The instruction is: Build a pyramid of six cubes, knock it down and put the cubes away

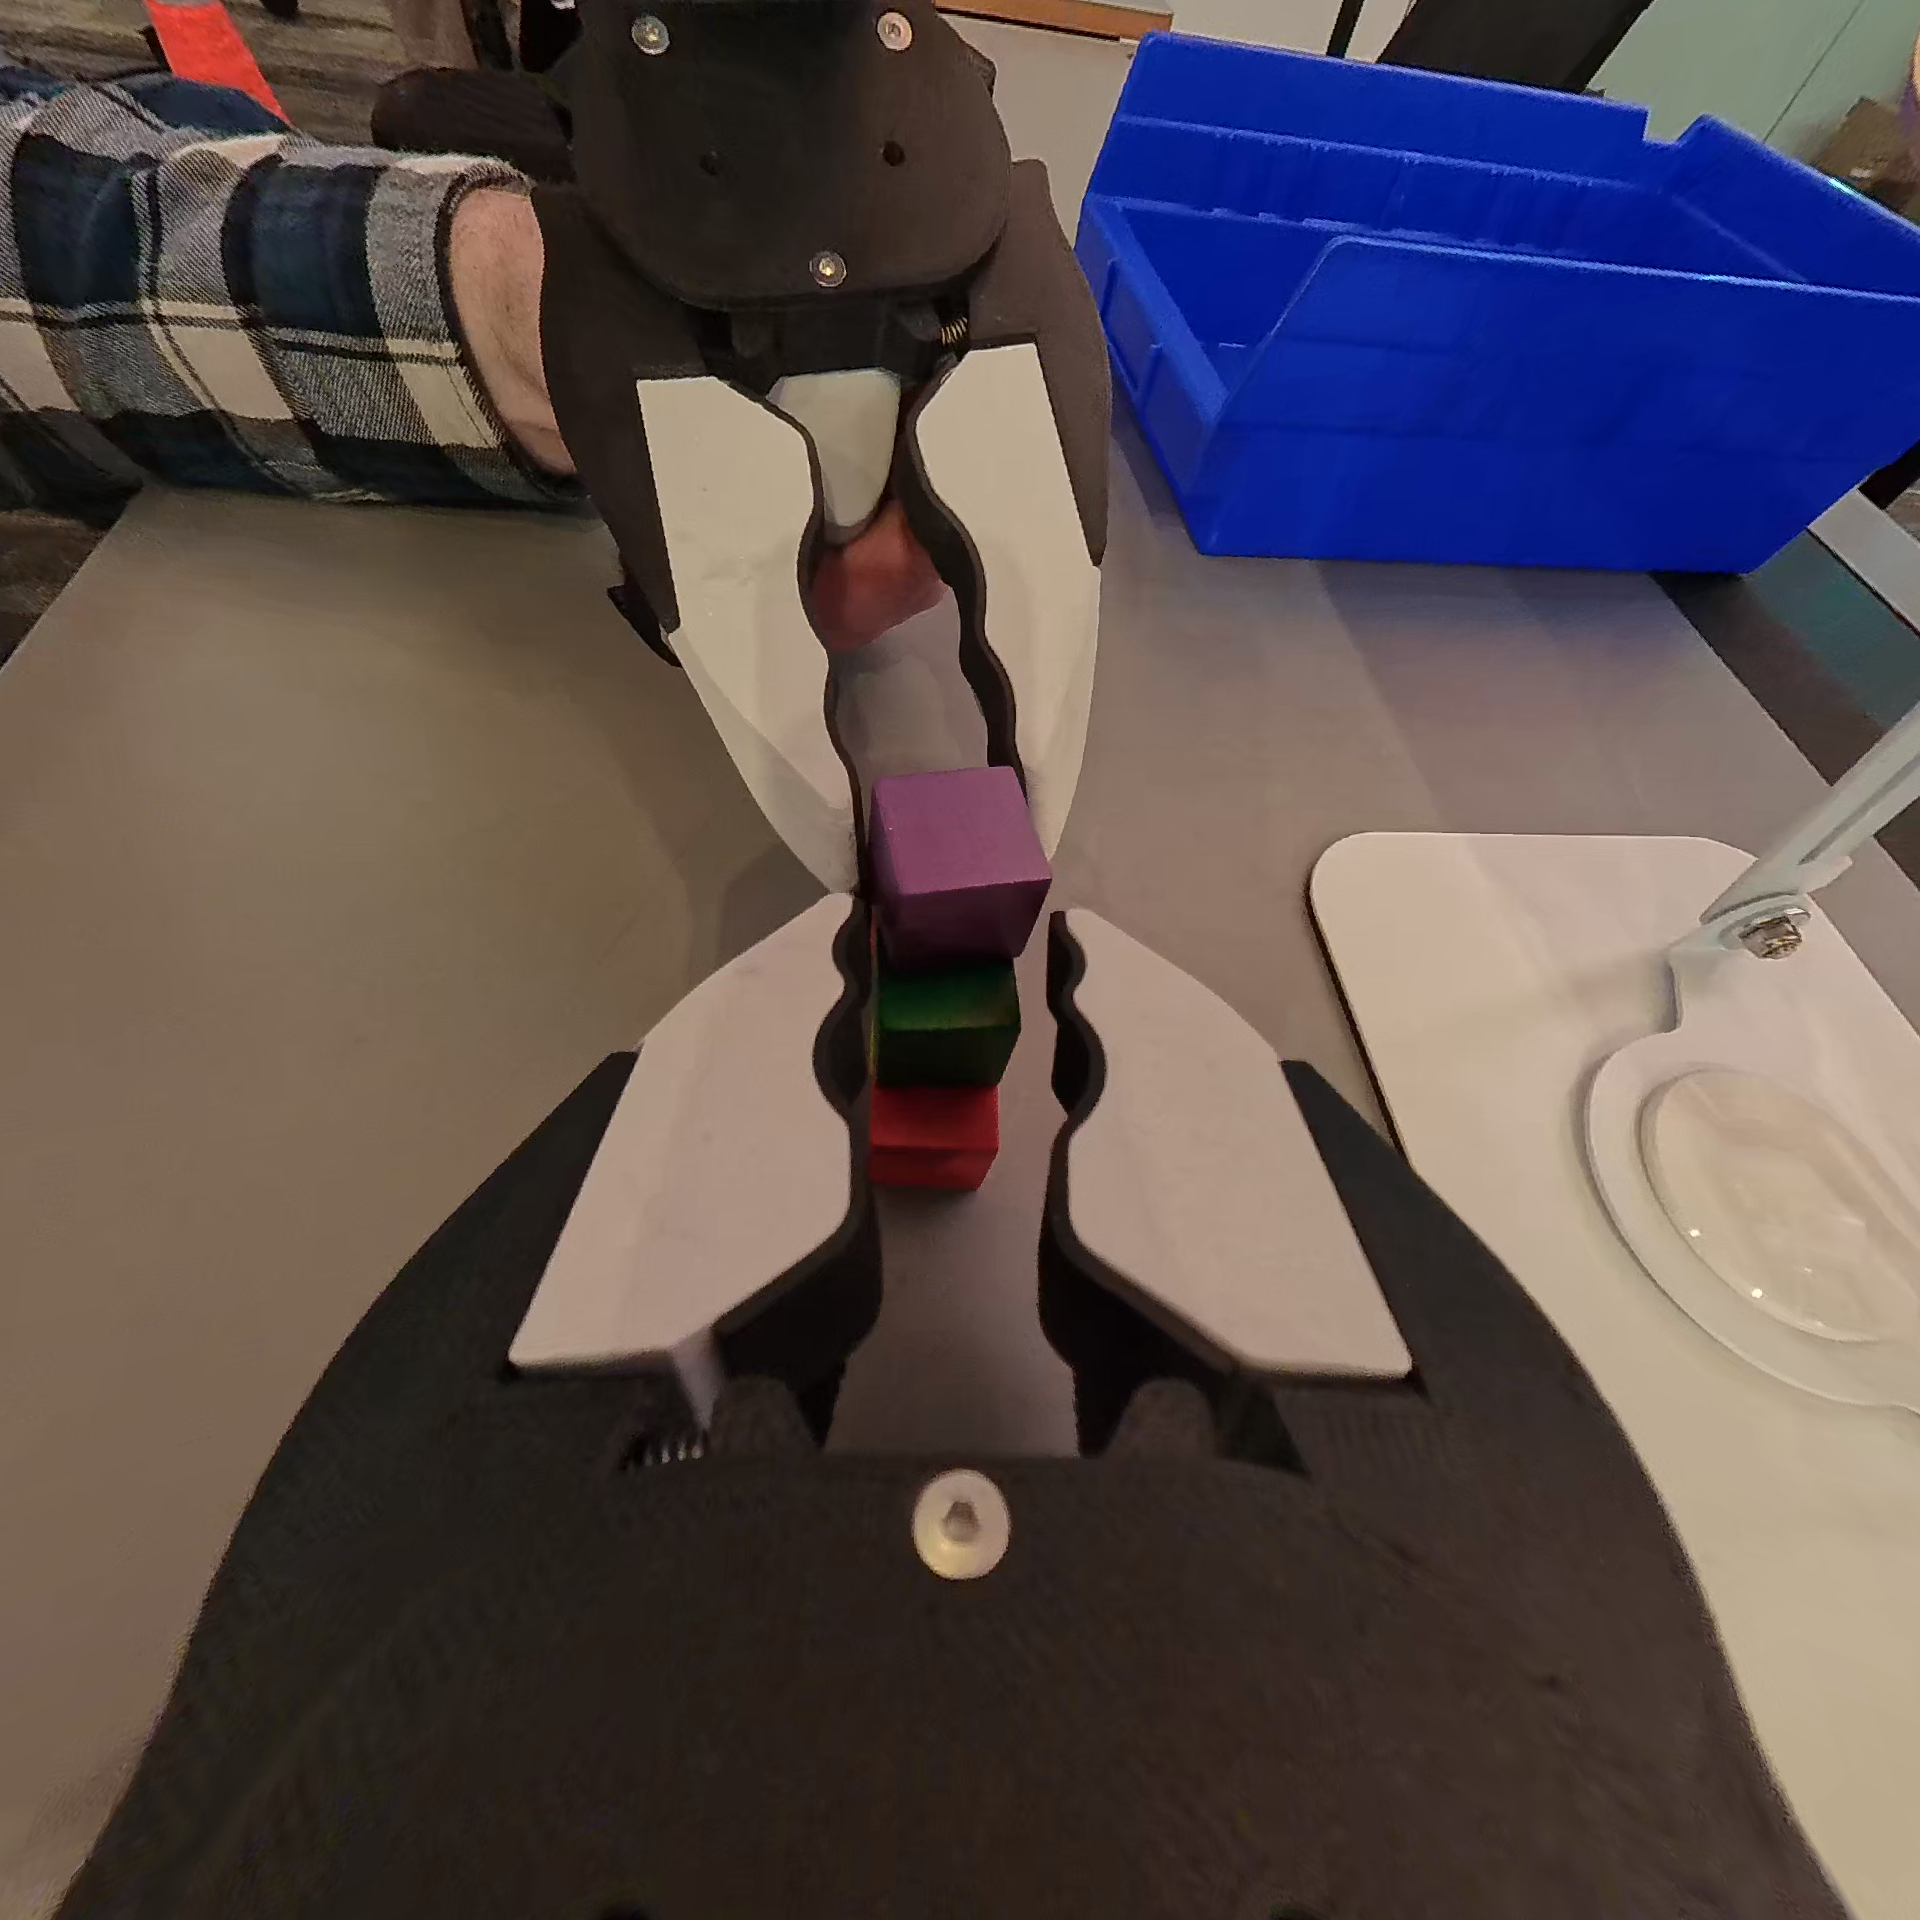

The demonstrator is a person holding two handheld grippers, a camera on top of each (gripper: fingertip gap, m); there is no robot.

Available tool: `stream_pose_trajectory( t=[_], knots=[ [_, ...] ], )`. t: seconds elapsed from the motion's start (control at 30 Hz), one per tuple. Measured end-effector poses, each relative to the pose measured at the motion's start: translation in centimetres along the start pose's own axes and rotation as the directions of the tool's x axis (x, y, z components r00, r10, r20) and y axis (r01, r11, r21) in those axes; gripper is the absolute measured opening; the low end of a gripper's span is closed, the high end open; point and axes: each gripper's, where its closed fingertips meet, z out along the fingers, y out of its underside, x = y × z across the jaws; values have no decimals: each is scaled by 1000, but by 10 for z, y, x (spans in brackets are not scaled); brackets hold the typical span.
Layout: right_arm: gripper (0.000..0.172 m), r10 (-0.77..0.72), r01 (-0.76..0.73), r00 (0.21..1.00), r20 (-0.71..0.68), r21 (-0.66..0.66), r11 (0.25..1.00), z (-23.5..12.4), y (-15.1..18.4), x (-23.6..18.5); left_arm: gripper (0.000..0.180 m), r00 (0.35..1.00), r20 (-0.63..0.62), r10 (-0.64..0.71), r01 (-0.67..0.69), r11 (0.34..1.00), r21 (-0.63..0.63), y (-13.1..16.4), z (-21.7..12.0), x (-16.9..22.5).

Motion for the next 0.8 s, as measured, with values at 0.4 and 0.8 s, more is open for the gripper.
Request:
stream_pose_trajectory(
  t=[0.4,0.8],
  knots=[
    [28,-8,8,1000,-1,-1,1000,-1,0,0,29,1000,-2,0,0,1000,1,0,0,0],
    [30,-13,13,1000,4,-5,1000,-1,1,-2,28,1000,-7,-4,4,1000,1,0,0,1]
  ],
)
